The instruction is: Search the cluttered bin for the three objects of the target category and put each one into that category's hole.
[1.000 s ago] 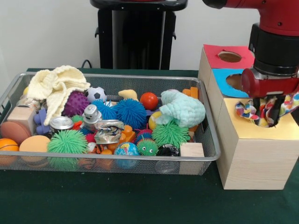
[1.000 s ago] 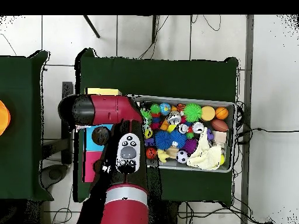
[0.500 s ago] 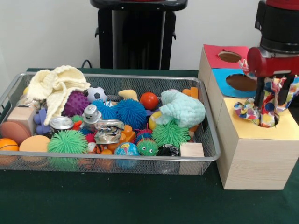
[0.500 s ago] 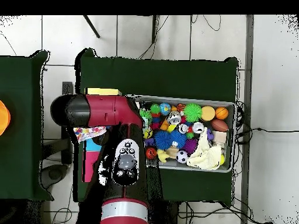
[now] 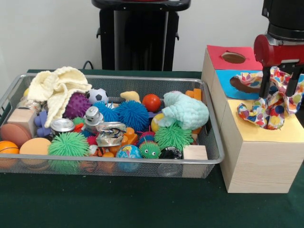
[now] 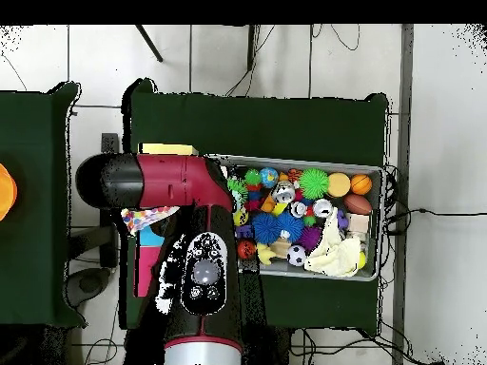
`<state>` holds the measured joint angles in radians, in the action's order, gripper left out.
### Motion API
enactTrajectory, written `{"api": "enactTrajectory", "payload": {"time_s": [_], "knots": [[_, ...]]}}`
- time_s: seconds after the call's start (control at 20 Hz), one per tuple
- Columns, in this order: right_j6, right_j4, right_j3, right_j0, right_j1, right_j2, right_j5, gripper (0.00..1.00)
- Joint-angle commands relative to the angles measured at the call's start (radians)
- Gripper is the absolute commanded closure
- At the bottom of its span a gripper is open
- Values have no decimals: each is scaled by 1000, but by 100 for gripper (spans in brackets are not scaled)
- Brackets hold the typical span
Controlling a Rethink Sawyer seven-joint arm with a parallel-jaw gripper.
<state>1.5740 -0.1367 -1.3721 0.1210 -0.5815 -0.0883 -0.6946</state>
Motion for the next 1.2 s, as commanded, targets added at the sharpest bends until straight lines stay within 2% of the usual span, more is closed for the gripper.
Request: {"api": "enactTrajectory", "payload": {"time_s": [0.05, 1.2], "knots": [[207, -22, -98, -23, 17, 20, -89, 0], [197, -21, -81, -28, 62, 37, -53, 0]]}}
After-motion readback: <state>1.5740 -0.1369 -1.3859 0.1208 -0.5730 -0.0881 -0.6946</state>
